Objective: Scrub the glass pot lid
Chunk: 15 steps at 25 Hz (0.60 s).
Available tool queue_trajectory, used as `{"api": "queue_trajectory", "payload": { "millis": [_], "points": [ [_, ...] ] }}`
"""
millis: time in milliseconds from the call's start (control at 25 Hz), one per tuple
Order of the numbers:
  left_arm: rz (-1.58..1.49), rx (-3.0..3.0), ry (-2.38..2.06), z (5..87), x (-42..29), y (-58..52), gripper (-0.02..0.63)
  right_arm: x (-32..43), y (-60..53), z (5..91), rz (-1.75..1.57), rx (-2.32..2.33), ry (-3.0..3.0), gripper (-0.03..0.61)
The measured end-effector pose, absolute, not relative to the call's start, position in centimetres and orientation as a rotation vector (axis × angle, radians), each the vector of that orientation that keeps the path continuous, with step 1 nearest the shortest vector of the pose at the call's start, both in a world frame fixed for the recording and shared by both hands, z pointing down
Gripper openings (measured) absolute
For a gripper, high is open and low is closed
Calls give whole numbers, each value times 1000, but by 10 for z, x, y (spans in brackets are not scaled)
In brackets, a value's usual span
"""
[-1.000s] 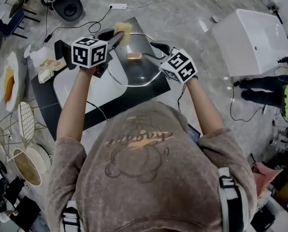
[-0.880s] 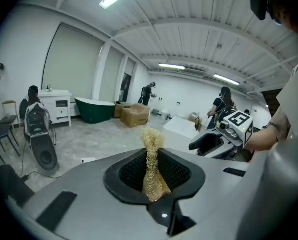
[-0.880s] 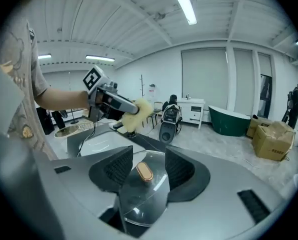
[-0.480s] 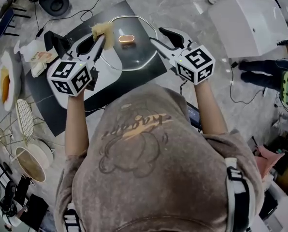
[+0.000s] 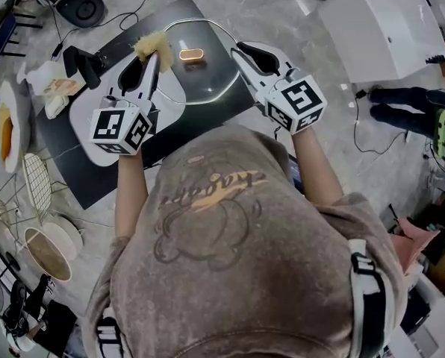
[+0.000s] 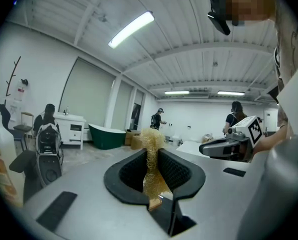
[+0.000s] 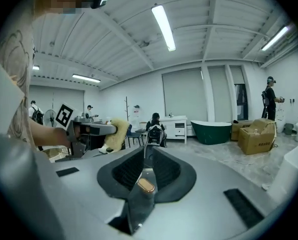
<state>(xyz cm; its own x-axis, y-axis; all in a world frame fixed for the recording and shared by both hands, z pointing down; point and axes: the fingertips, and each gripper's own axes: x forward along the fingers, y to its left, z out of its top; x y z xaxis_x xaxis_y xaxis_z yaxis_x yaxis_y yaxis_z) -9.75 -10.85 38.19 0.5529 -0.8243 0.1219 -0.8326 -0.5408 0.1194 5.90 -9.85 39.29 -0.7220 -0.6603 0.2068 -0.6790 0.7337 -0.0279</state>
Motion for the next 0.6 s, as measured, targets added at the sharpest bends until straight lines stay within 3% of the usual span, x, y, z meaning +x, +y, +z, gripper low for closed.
{"api": "queue_trajectory", "payload": {
  "millis": [120, 600],
  "points": [
    [57, 2632, -1432, 386, -93, -107, 75, 56, -99, 394, 154, 1156, -2769, 4],
    [58, 2587, -1541, 406, -106, -102, 75, 55, -106, 421, 235, 1337, -2717, 0]
  ]
}}
